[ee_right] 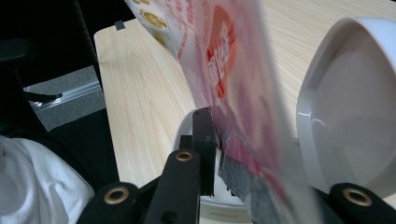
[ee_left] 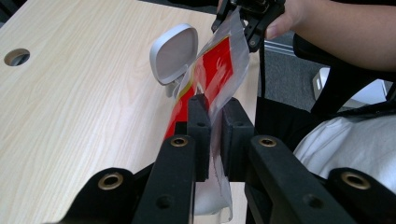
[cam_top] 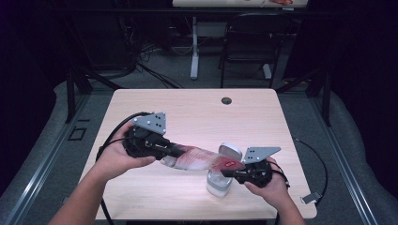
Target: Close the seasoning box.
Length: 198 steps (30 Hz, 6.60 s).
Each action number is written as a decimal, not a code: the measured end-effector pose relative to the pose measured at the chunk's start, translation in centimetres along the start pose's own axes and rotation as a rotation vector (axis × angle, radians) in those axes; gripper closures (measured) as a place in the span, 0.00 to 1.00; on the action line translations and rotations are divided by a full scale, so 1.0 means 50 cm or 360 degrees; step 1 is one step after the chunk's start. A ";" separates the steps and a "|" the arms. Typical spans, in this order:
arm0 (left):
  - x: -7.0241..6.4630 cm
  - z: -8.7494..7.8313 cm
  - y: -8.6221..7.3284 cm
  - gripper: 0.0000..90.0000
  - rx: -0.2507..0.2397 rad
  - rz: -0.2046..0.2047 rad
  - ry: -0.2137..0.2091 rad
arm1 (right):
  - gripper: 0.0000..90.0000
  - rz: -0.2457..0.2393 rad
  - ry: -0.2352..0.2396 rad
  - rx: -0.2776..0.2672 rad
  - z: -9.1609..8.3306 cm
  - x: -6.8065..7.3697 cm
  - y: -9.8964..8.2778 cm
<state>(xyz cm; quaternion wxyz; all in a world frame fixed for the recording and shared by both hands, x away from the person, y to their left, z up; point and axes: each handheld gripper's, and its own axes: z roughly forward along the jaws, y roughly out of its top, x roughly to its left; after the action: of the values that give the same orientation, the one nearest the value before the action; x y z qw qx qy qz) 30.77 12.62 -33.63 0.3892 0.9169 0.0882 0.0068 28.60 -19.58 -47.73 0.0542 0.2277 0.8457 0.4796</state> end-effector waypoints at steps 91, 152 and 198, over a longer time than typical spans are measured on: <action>0.005 0.011 0.017 0.91 -0.0074 -0.0033 -0.0001 | 1.00 -0.0075 0.0050 0.0118 -0.018 0.002 0.003; 0.032 0.001 -0.119 0.85 -0.0248 -0.0231 0.0040 | 1.00 -0.0090 0.0002 0.0015 -0.014 0.011 0.026; 0.060 0.062 -0.304 0.73 -0.0404 -0.0457 0.0123 | 1.00 -0.0103 -0.0017 0.0036 -0.001 0.017 0.099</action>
<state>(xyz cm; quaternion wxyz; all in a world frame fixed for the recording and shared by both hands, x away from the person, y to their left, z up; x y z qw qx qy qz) 31.59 21.25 -46.82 0.4950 0.8375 0.2316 -0.0025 29.48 -17.05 -43.45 0.0716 0.2033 0.8578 0.4667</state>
